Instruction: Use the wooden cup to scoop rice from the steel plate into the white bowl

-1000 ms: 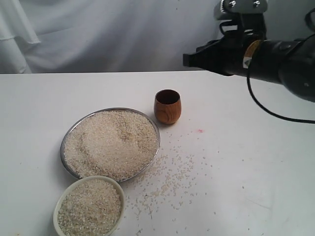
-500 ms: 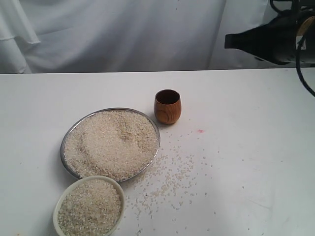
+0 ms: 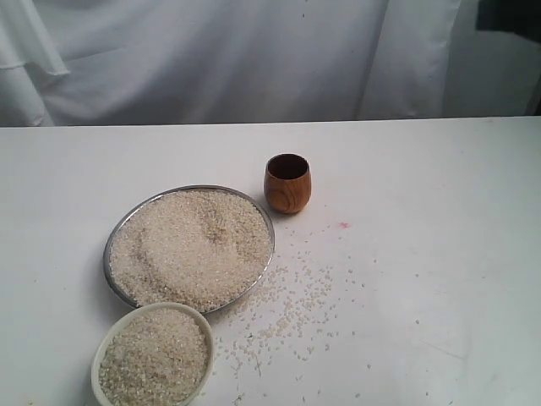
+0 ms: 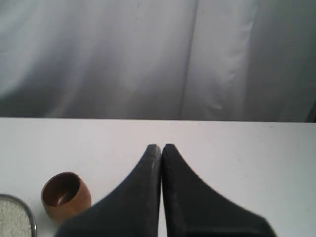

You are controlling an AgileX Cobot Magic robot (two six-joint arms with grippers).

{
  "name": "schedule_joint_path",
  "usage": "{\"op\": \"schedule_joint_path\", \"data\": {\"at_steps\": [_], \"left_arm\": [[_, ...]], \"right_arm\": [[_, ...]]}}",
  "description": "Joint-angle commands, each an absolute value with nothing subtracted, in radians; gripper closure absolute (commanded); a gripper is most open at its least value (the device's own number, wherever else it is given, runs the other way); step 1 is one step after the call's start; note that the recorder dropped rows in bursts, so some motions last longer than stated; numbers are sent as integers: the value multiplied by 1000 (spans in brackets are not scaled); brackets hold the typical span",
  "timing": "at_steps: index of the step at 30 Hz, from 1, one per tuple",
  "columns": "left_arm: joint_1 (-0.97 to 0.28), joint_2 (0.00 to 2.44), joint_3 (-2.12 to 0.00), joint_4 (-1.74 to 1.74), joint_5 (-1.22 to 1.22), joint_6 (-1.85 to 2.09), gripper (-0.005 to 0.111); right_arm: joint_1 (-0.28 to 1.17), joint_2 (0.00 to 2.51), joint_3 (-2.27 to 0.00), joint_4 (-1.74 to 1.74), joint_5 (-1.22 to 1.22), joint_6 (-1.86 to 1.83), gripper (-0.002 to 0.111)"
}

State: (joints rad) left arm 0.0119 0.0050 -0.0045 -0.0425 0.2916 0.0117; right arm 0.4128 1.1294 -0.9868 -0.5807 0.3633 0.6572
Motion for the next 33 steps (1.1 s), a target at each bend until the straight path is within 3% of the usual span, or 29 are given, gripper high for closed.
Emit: {"op": "schedule_joint_path", "data": {"at_steps": [1, 8, 22, 29, 33], "left_arm": [[10, 0, 0, -43, 285, 9, 107], [10, 0, 0, -43, 285, 9, 107], [10, 0, 0, -43, 285, 9, 107], [10, 0, 0, -43, 285, 9, 107], [10, 0, 0, -43, 285, 9, 107]], "right_arm": [[347, 984, -906, -590, 362, 642, 108], [326, 833, -770, -605, 399, 642, 108], [328, 804, -695, -608, 260, 626, 108], [255, 589, -507, -638, 179, 626, 108], [168, 353, -349, -358, 229, 438, 108]]}}
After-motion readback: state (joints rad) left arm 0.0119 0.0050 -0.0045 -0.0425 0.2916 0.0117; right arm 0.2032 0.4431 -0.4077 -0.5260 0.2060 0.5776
